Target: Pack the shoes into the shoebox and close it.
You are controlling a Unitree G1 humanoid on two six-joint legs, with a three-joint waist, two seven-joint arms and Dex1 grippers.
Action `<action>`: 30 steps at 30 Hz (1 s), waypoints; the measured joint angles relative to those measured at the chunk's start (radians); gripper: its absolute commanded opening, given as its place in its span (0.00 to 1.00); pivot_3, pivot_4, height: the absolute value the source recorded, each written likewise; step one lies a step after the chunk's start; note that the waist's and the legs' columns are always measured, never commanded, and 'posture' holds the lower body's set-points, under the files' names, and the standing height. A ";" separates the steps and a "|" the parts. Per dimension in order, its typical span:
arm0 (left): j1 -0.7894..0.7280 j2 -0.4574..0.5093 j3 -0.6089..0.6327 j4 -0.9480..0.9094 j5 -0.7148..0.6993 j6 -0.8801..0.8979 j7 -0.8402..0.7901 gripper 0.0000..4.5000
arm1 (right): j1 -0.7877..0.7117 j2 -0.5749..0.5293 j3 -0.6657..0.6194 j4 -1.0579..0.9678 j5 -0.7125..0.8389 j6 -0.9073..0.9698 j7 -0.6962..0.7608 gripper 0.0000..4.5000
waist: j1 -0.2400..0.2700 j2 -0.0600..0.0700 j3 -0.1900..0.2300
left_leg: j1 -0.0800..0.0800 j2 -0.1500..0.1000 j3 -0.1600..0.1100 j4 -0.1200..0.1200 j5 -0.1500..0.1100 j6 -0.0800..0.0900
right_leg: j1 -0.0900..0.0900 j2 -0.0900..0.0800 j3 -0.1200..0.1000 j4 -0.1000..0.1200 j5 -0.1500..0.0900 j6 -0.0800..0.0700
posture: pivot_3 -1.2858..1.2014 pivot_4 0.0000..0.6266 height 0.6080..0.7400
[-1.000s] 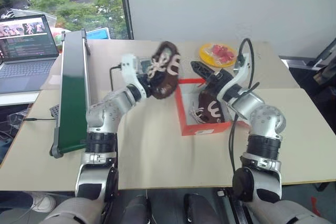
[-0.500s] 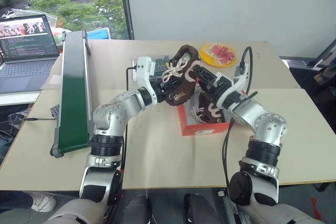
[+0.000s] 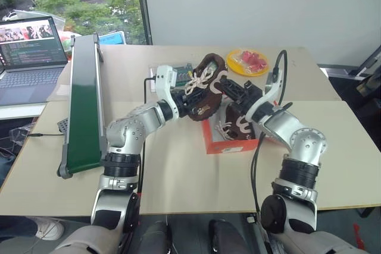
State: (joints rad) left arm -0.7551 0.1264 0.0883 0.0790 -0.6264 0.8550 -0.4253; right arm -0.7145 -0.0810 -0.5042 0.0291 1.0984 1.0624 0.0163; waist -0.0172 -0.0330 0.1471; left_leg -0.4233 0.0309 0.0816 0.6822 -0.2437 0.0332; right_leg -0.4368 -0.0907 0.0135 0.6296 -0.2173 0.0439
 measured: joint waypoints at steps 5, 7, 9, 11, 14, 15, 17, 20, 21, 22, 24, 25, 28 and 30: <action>0.000 0.001 0.000 0.000 0.002 0.000 0.000 0.19 | 0.000 -0.003 0.006 0.001 0.010 -0.006 -0.014 0.04 | -0.001 0.000 0.000 | 0.000 0.000 0.000 0.000 0.000 0.000 | 0.000 0.000 0.000 0.000 0.000 0.000 | 0.52 0.24 1.00; 0.000 0.002 0.000 0.000 0.008 0.000 0.001 0.39 | 0.000 -0.004 0.011 0.004 0.010 -0.012 -0.020 0.04 | 0.000 0.000 0.000 | 0.000 0.000 0.000 0.000 0.000 0.000 | 0.000 0.000 0.000 0.000 0.000 0.000 | 0.52 0.24 1.00; 0.002 0.000 0.000 0.000 0.007 0.000 -0.002 0.51 | -0.002 -0.004 0.016 0.008 0.010 -0.021 -0.023 0.04 | 0.000 0.000 0.000 | 0.000 0.000 0.000 0.000 0.000 0.000 | 0.000 0.000 0.000 0.000 0.000 0.000 | 0.52 0.24 1.00; 0.006 -0.001 0.007 -0.001 -0.004 0.000 -0.010 0.68 | -0.004 -0.008 0.021 0.013 0.007 -0.031 -0.028 0.04 | 0.000 0.000 0.000 | 0.000 0.000 0.000 0.000 0.000 0.000 | 0.000 0.000 0.000 0.000 0.000 0.000 | 0.52 0.24 1.00; 0.007 0.005 0.009 -0.002 -0.005 0.002 -0.015 0.87 | -0.010 -0.027 0.028 0.022 -0.015 -0.048 -0.036 0.04 | 0.000 0.000 0.000 | 0.000 0.000 0.000 0.000 0.000 0.000 | 0.000 0.000 0.000 0.000 0.000 0.000 | 0.52 0.24 1.00; 0.008 0.005 0.009 -0.002 -0.011 0.012 -0.017 0.87 | -0.017 -0.033 0.029 0.029 -0.020 -0.054 -0.041 0.04 | 0.000 0.000 0.000 | 0.000 0.000 0.000 0.000 0.000 0.000 | 0.000 0.000 0.000 0.000 0.000 0.000 | 0.52 0.24 1.00; 0.009 0.007 0.010 -0.003 -0.026 0.038 -0.022 0.87 | -0.034 -0.045 0.032 0.041 -0.025 -0.058 -0.043 0.04 | 0.000 0.000 0.000 | 0.000 0.000 0.000 0.000 0.000 0.000 | 0.000 0.000 0.000 0.000 0.000 0.000 | 0.52 0.24 1.00; 0.011 0.018 0.014 -0.008 -0.038 0.049 -0.021 0.87 | -0.065 -0.069 0.039 0.064 -0.039 -0.060 -0.049 0.04 | -0.003 0.000 0.000 | 0.000 0.000 0.000 0.000 0.000 0.000 | 0.000 0.000 0.000 0.000 0.000 0.000 | 0.52 0.24 1.00; 0.018 0.022 0.014 -0.016 -0.041 0.056 -0.020 0.87 | -0.079 -0.083 0.044 0.072 -0.055 -0.065 -0.054 0.04 | -0.002 0.000 0.000 | 0.000 0.000 0.000 0.000 0.000 0.000 | 0.000 0.000 0.000 0.000 0.000 0.000 | 0.52 0.24 1.00; 0.027 0.027 0.014 -0.024 -0.042 0.065 -0.019 0.87 | -0.093 -0.110 0.057 0.080 -0.081 -0.076 -0.058 0.04 | -0.002 0.000 0.000 | 0.000 0.000 0.000 0.000 0.000 0.000 | 0.000 0.000 0.000 0.000 0.000 0.000 | 0.52 0.24 1.00; 0.040 0.041 0.014 -0.027 -0.041 0.068 -0.014 0.87 | -0.116 -0.174 0.090 0.090 -0.143 -0.081 -0.059 0.04 | 0.000 0.000 0.000 | 0.000 0.000 0.000 0.000 0.000 0.001 | 0.000 0.000 0.000 0.000 0.000 0.000 | 0.52 0.24 1.00; 0.049 0.050 0.015 -0.027 -0.037 0.067 -0.008 0.87 | -0.133 -0.207 0.111 0.106 -0.174 -0.078 -0.058 0.04 | -0.001 0.000 0.000 | 0.000 0.000 0.000 0.000 0.000 0.001 | 0.000 0.000 0.000 0.000 0.000 0.000 | 0.52 0.24 1.00; 0.063 0.069 0.016 -0.027 -0.007 0.058 0.009 0.87 | -0.185 -0.279 0.139 0.164 -0.214 -0.045 -0.026 0.04 | 0.000 0.000 0.000 | 0.000 0.000 0.000 0.000 -0.002 0.003 | 0.000 0.000 0.000 -0.001 0.000 0.000 | 0.52 0.24 1.00; 0.069 0.086 -0.006 -0.031 0.022 0.035 0.008 0.87 | -0.212 -0.322 0.168 0.193 -0.224 -0.012 0.026 0.04 | 0.000 0.000 0.000 | 0.000 0.000 0.000 0.000 -0.002 0.004 | 0.000 0.000 0.000 -0.001 0.000 0.000 | 0.52 0.24 1.00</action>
State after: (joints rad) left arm -0.6860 0.2129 0.0819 0.0475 -0.6042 0.8899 -0.4177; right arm -0.9263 -0.4026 -0.3358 0.2221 0.8745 1.0504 0.0427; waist -0.0168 -0.0330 0.1471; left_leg -0.4235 0.0310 0.0819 0.6818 -0.2462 0.0374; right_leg -0.4368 -0.0906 0.0137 0.6283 -0.2174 0.0438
